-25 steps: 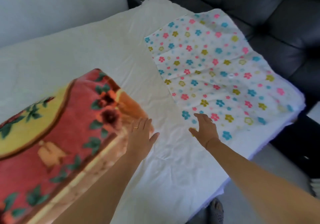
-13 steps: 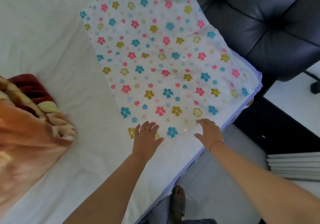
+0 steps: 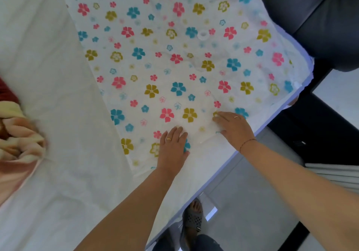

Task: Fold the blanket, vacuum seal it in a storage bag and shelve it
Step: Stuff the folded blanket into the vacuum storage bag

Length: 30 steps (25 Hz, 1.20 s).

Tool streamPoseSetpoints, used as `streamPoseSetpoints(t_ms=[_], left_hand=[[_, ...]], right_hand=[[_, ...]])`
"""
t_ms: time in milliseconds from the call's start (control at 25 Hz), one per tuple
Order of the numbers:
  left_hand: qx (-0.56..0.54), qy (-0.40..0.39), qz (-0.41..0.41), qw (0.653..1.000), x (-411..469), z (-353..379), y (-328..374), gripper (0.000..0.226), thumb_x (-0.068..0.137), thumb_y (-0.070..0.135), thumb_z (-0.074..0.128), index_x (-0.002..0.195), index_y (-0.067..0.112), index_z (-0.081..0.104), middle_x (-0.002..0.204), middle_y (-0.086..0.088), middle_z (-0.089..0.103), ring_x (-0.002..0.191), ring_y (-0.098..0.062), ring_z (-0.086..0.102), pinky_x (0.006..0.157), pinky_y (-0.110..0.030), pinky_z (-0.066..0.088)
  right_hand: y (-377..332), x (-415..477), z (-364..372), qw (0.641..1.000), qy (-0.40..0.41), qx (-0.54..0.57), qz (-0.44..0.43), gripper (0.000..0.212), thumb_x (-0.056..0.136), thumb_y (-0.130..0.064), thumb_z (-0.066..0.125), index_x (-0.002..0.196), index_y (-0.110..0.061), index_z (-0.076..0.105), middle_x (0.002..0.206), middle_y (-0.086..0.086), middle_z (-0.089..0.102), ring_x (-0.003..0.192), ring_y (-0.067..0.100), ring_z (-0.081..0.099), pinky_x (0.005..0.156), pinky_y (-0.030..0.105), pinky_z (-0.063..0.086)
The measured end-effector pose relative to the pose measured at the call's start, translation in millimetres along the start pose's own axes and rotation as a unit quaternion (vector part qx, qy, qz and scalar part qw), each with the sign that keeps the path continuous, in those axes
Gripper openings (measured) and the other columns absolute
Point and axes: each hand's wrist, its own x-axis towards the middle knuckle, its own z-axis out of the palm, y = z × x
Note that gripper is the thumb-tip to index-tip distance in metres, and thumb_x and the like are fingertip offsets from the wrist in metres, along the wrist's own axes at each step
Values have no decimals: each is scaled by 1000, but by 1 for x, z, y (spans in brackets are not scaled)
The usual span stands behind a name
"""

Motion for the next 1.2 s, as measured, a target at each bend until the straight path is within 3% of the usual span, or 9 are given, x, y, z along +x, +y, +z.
streamPoseSetpoints(t_ms=[160, 280, 400, 600, 760, 920, 1000, 1120, 1200], left_hand=[[-38, -2, -6, 999, 1, -14, -12, 39, 96, 38, 49, 131, 22, 56, 145, 1, 45, 135, -21, 37, 113, -35, 18], [-44, 56, -3, 997, 5, -38, -26, 20, 94, 26, 58, 104, 19, 73, 103, -2, 72, 95, -22, 64, 92, -34, 43], [-29, 137, -27, 990, 9, -68, -53, 6, 78, 13, 75, 82, 17, 77, 71, -1, 71, 66, -21, 63, 71, -31, 49], [24, 201, -59, 977, 5, -106, -105, 8, 73, 8, 78, 77, 15, 77, 74, -2, 72, 82, -27, 66, 90, -40, 45], [35, 237, -104, 965, -22, -104, -128, 9, 84, 18, 71, 90, 13, 75, 102, -6, 71, 111, -30, 59, 112, -47, 25], [-30, 319, -200, 926, -61, -88, -101, 27, 85, 35, 68, 101, 13, 63, 104, -7, 60, 103, -27, 51, 95, -38, 34], [-209, 350, -337, 849, -75, -80, -70, 26, 85, 36, 68, 91, 13, 57, 90, -3, 56, 88, -26, 54, 79, -31, 38], [-528, 250, -612, 532, -79, -72, -36, 41, 82, 41, 70, 100, 8, 53, 100, -7, 58, 95, -31, 59, 77, -31, 43], [-631, 166, -631, 420, -78, -67, -28, 60, 79, 45, 73, 114, 1, 53, 113, -13, 60, 105, -34, 59, 84, -34, 47]], right_hand=[[-6, 11, -26, 995, -73, 36, 55, 26, 92, -23, 62, 113, -10, 69, 119, 10, 65, 110, 30, 59, 88, 37, 46], [-24, 28, -50, 986, -150, -11, 65, 33, 98, -37, 47, 103, -14, 70, 104, 5, 68, 95, 22, 60, 73, 30, 43], [-54, 37, -58, 985, -150, 45, 77, 32, 97, -39, 50, 99, -15, 71, 94, 6, 69, 87, 23, 62, 73, 31, 48], [-121, 42, -39, 950, -236, 200, 39, 26, 97, -23, 50, 84, -12, 68, 82, 7, 65, 80, 22, 57, 71, 28, 43], [-150, 54, -38, 939, -246, 232, 63, 34, 93, -16, 50, 59, -17, 54, 61, -3, 51, 61, 14, 47, 62, 26, 37], [-163, 64, -38, 952, -174, 232, 94, 26, 89, -9, 45, 79, -4, 69, 77, 6, 68, 72, 24, 61, 73, 34, 51], [-166, 66, -36, 951, -144, 251, 109, 27, 90, -9, 45, 79, -9, 69, 82, 8, 71, 79, 25, 66, 77, 36, 55], [-170, 70, -37, 938, -106, 301, 137, 25, 91, -14, 48, 77, -8, 68, 80, 9, 70, 81, 26, 68, 79, 42, 57], [-176, 70, -39, 932, -86, 323, 144, 25, 92, -17, 51, 82, -3, 69, 81, 11, 71, 82, 25, 69, 80, 44, 57]])
